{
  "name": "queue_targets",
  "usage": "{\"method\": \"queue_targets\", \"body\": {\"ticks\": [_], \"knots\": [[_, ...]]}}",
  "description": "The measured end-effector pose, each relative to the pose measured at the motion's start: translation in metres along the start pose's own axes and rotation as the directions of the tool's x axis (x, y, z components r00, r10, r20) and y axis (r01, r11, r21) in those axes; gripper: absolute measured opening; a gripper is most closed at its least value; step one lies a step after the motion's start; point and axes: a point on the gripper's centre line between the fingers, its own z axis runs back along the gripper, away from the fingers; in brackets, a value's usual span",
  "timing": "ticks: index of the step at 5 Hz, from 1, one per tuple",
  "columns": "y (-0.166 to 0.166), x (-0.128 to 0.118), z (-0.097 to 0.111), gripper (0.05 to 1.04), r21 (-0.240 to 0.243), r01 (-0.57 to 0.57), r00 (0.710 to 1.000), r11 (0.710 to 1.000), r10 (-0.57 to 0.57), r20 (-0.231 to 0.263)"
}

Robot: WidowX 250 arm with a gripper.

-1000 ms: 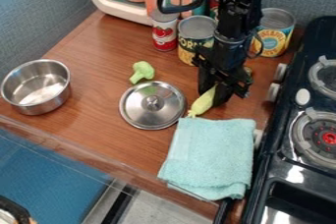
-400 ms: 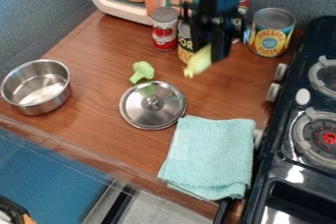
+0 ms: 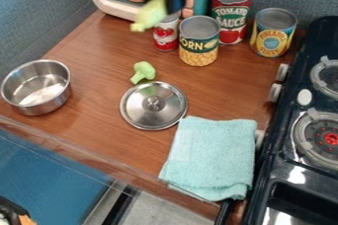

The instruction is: Moved the green spoon from the right side of the silver lid to the left side

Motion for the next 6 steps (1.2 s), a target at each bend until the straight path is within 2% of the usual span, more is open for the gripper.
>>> {"method": "queue_targets", "body": {"ticks": [1,2,4,5,6], "knots": [[0.015,-0.041,0.014,0.393,0.043,-0.055,0.994,0.998,0.059,-0.097],[0.027,-0.071,0.017,0.392,0.083,-0.077,0.979,0.994,0.091,-0.181],[0.073,-0.114,0.015,0.389,0.193,-0.176,0.933,0.965,0.226,-0.280],[0.094,-0.125,0.006,0.389,0.254,-0.210,0.910,0.944,0.283,-0.301],[0.116,-0.128,-0.009,0.389,0.314,-0.212,0.880,0.926,0.320,-0.350]]}}
